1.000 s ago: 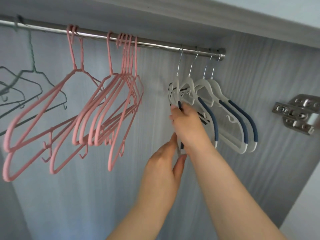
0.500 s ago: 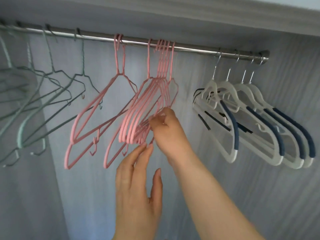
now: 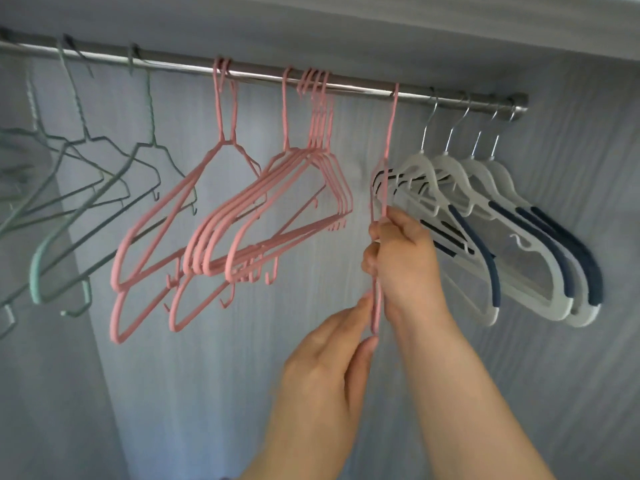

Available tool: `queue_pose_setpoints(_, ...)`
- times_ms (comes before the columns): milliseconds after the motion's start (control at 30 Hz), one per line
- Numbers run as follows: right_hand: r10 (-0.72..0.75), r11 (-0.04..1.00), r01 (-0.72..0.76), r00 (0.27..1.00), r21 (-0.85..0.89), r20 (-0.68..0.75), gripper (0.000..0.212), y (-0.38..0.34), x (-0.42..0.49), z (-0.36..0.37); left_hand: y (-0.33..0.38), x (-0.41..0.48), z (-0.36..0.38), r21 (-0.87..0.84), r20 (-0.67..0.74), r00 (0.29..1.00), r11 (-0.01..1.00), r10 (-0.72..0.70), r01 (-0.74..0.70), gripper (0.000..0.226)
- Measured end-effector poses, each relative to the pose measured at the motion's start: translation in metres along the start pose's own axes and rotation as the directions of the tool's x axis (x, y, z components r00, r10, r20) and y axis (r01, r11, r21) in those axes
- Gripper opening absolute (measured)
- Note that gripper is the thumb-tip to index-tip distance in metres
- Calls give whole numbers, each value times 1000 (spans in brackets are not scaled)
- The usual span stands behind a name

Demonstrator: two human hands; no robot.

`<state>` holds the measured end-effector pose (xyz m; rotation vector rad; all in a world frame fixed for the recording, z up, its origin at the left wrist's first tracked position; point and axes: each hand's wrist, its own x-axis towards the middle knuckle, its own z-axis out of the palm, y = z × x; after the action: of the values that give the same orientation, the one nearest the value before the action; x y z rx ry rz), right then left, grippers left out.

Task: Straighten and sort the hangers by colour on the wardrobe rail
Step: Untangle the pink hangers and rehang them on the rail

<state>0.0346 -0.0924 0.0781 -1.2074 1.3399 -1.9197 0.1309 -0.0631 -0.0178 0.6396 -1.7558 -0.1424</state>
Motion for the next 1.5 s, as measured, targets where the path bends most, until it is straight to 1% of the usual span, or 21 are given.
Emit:
queue_pose_setpoints(33, 5, 998, -5, 1000, -56, -2, 28, 1, 2, -4, 1, -1, -2, 13, -15, 1000, 1000, 6, -6, 37)
queue_pose_setpoints(67, -9, 983, 10, 1000, -183, 10, 22, 1, 2, -9, 2, -1, -7, 27, -57, 998, 999, 21, -19, 34)
queue_pose_setpoints(100, -29, 932, 40, 999, -360, 35, 24, 1, 0, -13, 5, 0, -13, 47, -120, 992, 998, 50, -44, 30)
queue_pose_setpoints(133, -64, 837, 81, 997, -541, 51, 39, 0, -4, -16, 8, 2, -22, 80, -193, 976, 993, 97, -83, 26)
queue_pose_setpoints(167, -145, 742, 152, 987, -653, 66, 52, -4, -11, -18, 12, 6, -34, 135, -265, 952, 984, 152, -119, 25)
queue_pose_setpoints(200, -253, 688, 245, 963, -683, 90, 56, -11, -21, -16, 18, 13, -48, 199, -324, 926, 971, 193, -132, 28)
queue_pose_setpoints(267, -413, 686, 414, 899, -599, 148, 53, -24, -41, -8, 27, 32, -77, 321, -360, 909, 943, 209, -90, 31)
queue_pose_setpoints(300, -419, 716, 457, 886, -527, 199, 51, -28, -48, -2, 28, 43, -88, 348, -331, 928, 936, 170, -47, 33)
queue_pose_setpoints(367, -309, 802, 425, 896, -419, 318, 50, -28, -56, 12, 24, 66, -101, 404, -249, 967, 913, 57, 51, 39)
queue_pose_setpoints(400, -247, 823, 394, 897, -409, 367, 51, -25, -57, 17, 21, 78, -103, 481, -194, 981, 874, 30, 68, 41)
queue_pose_setpoints(433, -206, 829, 376, 893, -414, 399, 53, -22, -59, 23, 17, 87, -103, 577, -111, 994, 815, 12, 55, 43)
queue_pose_setpoints(500, -171, 833, 364, 886, -417, 432, 56, -17, -63, 30, 12, 104, -99, 741, 52, 994, 671, -95, 25, 36)
queue_pose_setpoints(567, -145, 844, 345, 883, -410, 446, 59, -15, -66, 32, 6, 121, -96, 836, 118, 975, 548, -189, 5, 34)
queue_pose_setpoints(667, -113, 852, 324, 882, -412, 458, 60, -15, -67, 32, -6, 137, -90, 870, 165, 967, 491, -195, -49, 41)
queue_pose_setpoints(833, -60, 868, 270, 889, -416, 453, 61, -9, -60, 35, -21, 144, -87, 813, 181, 966, 580, -184, -42, 22)
queue_pose_setpoints(933, -18, 893, 208, 903, -400, 430, 61, -5, -54, 37, -21, 141, -85, 783, 194, 969, 620, -151, -59, 25)
queue_pose_setpoints(1000, 3, 906, 172, 911, -388, 412, 60, -3, -51, 39, -15, 140, -84, 782, 192, 972, 620, -133, -69, 28)
queue_pose_setpoints(1133, 17, 931, 121, 928, -345, 373, 55, 1, -46, 42, -3, 146, -77, 822, 187, 969, 566, -159, -66, 26)
queue_pose_setpoints(1300, 38, 971, 42, 944, -234, 328, 48, -4, -48, 35, 10, 167, -62, 691, 219, 930, 719, -297, 67, 27)
queue_pose_setpoints(1400, 38, 979, 26, 951, -203, 306, 48, -6, -51, 29, 12, 169, -61, 584, 204, 935, 803, -289, 120, 28)
queue_pose_setpoints(1500, 44, 982, 13, 955, -191, 293, 49, -6, -54, 26, 13, 167, -62, 509, 196, 933, 845, -301, 166, 25)
